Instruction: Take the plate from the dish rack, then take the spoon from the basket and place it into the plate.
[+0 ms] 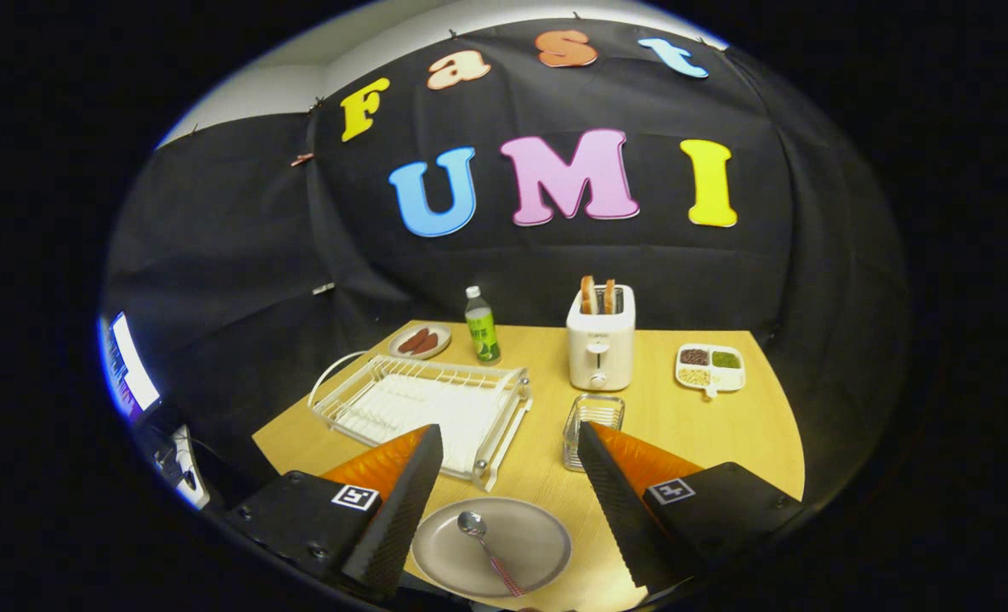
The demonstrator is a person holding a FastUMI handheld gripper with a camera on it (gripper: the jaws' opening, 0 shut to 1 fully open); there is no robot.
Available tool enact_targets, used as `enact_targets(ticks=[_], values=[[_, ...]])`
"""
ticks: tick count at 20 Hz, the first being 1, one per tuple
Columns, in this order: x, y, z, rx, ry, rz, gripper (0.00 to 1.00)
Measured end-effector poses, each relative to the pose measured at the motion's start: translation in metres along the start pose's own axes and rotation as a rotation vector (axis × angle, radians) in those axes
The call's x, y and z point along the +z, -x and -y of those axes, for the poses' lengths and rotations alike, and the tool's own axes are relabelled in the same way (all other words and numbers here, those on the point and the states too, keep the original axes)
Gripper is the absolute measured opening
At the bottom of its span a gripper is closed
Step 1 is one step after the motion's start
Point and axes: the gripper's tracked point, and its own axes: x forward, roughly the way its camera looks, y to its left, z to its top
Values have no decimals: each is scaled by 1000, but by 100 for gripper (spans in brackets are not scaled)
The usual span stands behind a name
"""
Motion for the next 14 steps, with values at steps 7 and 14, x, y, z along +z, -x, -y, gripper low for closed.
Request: enact_targets(ticks=[7,14], values=[[60,50,18,-265,-58,188,98],[59,87,24,-433,-93,237,98]])
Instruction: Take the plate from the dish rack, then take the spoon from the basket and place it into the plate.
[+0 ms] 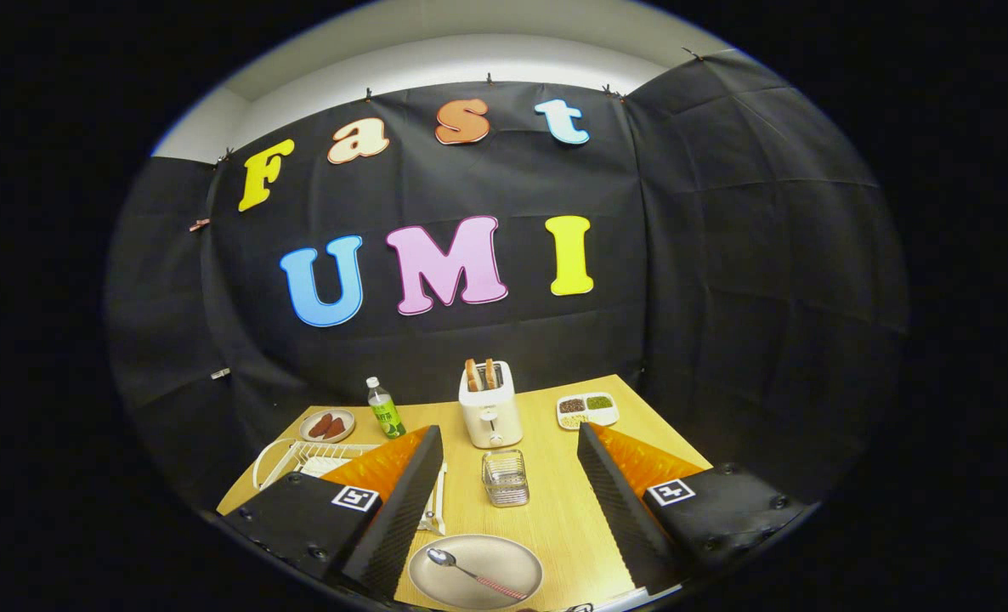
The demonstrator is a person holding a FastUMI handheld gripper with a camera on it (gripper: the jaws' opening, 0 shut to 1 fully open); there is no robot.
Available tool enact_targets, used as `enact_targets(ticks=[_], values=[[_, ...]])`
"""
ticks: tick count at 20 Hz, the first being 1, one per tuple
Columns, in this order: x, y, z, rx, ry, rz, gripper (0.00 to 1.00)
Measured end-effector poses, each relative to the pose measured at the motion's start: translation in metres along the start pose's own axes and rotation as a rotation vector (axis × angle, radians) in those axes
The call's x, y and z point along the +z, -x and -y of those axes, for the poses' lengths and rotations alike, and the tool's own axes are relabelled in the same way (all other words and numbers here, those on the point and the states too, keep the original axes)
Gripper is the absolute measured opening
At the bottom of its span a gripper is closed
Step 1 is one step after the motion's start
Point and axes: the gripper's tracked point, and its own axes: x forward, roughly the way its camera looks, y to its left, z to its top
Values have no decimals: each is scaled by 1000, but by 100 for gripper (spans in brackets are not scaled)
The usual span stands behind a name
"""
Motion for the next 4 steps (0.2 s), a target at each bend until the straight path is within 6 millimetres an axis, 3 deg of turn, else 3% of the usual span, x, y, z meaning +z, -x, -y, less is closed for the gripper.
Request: enact_targets(ticks=[4], values=[[-4,-6,-2,-13,-5,-20,98]])
